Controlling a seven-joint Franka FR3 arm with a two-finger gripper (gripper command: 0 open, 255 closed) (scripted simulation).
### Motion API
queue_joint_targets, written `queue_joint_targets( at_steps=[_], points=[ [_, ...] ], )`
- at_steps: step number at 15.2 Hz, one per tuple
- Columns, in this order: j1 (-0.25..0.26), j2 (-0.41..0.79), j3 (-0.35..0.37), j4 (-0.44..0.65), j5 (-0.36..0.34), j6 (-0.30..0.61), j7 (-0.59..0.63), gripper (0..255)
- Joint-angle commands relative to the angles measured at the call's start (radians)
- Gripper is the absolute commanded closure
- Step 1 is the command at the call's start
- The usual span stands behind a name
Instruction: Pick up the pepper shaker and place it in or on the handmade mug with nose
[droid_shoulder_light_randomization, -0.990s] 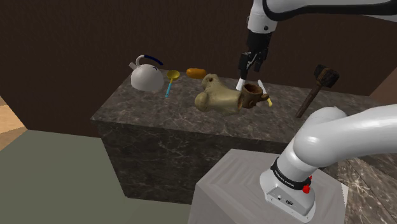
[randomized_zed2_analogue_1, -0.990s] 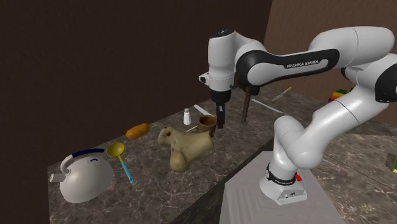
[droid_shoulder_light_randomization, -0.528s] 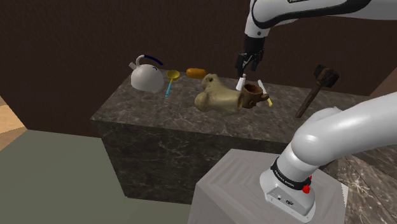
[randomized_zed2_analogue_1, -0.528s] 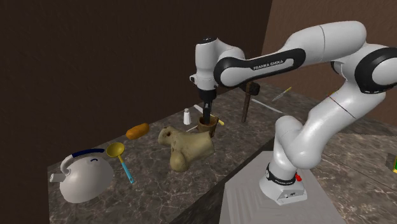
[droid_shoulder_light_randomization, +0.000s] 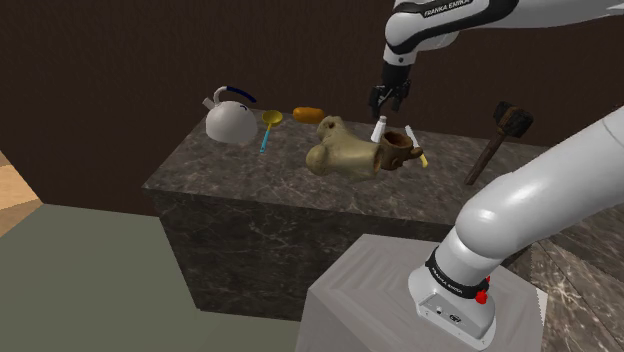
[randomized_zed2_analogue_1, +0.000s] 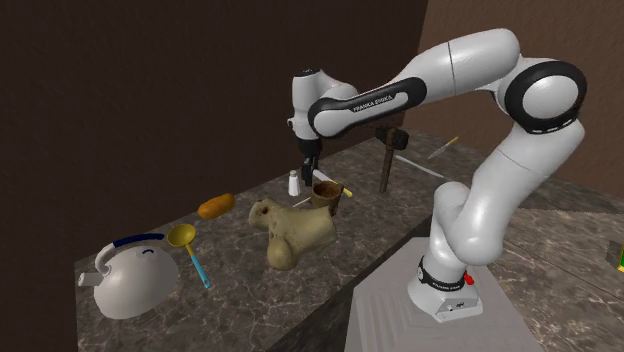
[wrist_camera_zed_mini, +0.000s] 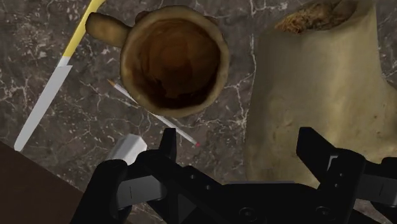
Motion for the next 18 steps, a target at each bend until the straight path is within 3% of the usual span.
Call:
queue_joint_targets(
  at_steps=[1,7,14,18],
  points=[
    [-0.009,0.07,-0.03,0.033,0.01,0.044,-0.02,0],
    [-0.041,0.276,-0.107,0.169,0.081,0.129,-0.098,0],
    [-0.11,0.531,-0.157,0.376,0.22,0.175,-0.205,0],
    [-0.116,0.551,-0.154,0.358,0.23,0.21,-0.212,0]
  ],
)
